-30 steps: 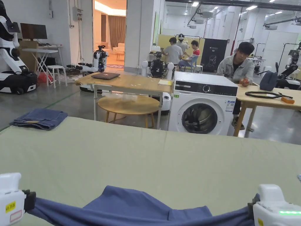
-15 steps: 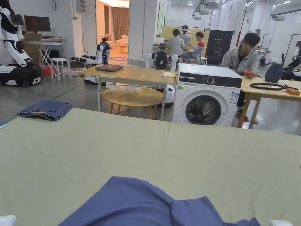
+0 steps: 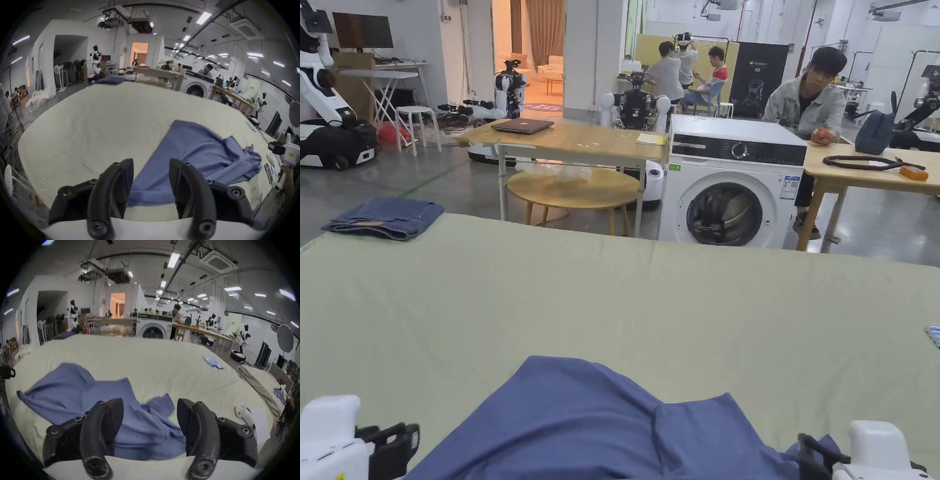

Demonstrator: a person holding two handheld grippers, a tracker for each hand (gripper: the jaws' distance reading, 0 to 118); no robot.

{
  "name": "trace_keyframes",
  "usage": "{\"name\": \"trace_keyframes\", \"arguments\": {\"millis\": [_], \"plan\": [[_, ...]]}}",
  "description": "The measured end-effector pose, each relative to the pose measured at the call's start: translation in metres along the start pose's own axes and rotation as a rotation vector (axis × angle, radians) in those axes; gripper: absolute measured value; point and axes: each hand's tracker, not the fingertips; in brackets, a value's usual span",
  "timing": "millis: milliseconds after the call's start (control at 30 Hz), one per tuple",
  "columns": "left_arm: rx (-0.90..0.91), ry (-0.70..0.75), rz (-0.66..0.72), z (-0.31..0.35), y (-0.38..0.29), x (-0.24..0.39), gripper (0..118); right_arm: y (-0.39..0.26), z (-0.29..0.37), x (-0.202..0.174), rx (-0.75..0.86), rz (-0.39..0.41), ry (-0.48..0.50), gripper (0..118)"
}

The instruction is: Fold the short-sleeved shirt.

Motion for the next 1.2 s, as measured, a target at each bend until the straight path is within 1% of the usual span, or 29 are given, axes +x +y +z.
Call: {"name": "trace_keyframes", "arguments": {"millis": [67,100,133,167,200,233,267,300,333,367,400,500,567,667,733,867,1033,1067,1133,1167,1200], "plan": [[0.038,-0.015,-0.029,0.003,0.006,0.023,43,0.006,0.007,-0.013,0.056,-0.017,0.017,71],[0.059,-0.029,-0.042,-0.003,0.005,0.023,43,0.008,0.011,-0.019,0.083,-0.023,0.025,67],[0.094,-0.031,-0.054,-0.001,0.006,0.034,43,0.010,0.015,-0.026,0.112,-0.030,0.028,56],[0.115,-0.026,-0.064,0.000,0.006,0.044,43,0.012,0.019,-0.033,0.141,-0.032,0.026,39],[0.140,-0.024,-0.074,0.001,0.007,0.055,43,0.013,0.021,-0.041,0.162,-0.029,0.020,39],[0.161,-0.032,-0.086,0.002,0.006,0.064,43,0.014,0.024,-0.048,0.181,-0.030,0.024,31],[0.168,-0.039,-0.090,0.003,0.006,0.072,40,0.014,0.025,-0.052,0.189,-0.031,0.019,16],[0.178,-0.044,-0.100,0.003,0.006,0.080,25,0.014,0.027,-0.057,0.198,-0.032,0.019,2],[0.193,-0.037,-0.118,0.004,0.005,0.088,11,0.015,0.028,-0.061,0.198,-0.032,0.025,0],[0.204,-0.031,-0.130,0.005,0.005,0.094,4,0.016,0.029,-0.063,0.202,-0.038,0.040,0],[0.200,-0.037,-0.131,0.005,0.004,0.098,0,0.016,0.030,-0.065,0.208,-0.045,0.050,0],[0.194,-0.057,-0.115,0.006,0.003,0.106,0,0.015,0.029,-0.068,0.202,-0.049,0.049,0],[0.169,-0.066,-0.108,0.005,0.001,0.105,0,0.013,0.029,-0.068,0.184,-0.069,0.064,0],[0.082,-0.056,-0.097,0.004,-0.006,0.098,0,0.008,0.025,-0.065,0.160,-0.073,0.072,0],[0.028,-0.054,-0.072,0.002,-0.012,0.085,0,0.005,0.021,-0.063,0.143,-0.068,0.066,0],[-0.017,-0.008,-0.040,0.003,-0.018,0.053,0,-0.001,0.014,-0.059,0.114,-0.063,0.061,0],[-0.118,0.053,0.052,0.000,-0.014,-0.007,0,-0.004,0.003,-0.058,0.073,-0.044,0.059,0],[-0.143,0.066,0.076,-0.002,-0.013,-0.019,4,-0.005,0.001,-0.058,0.067,-0.041,0.060,0],[-0.204,0.069,0.133,-0.007,-0.010,-0.045,41,-0.006,-0.003,-0.059,0.053,-0.035,0.062,0],[-0.223,0.080,0.150,-0.009,-0.009,-0.053,56,-0.007,-0.004,-0.060,0.046,-0.033,0.063,0],[-0.245,0.090,0.164,-0.012,-0.010,-0.063,56,-0.007,-0.006,-0.061,0.040,-0.031,0.066,0]]}}
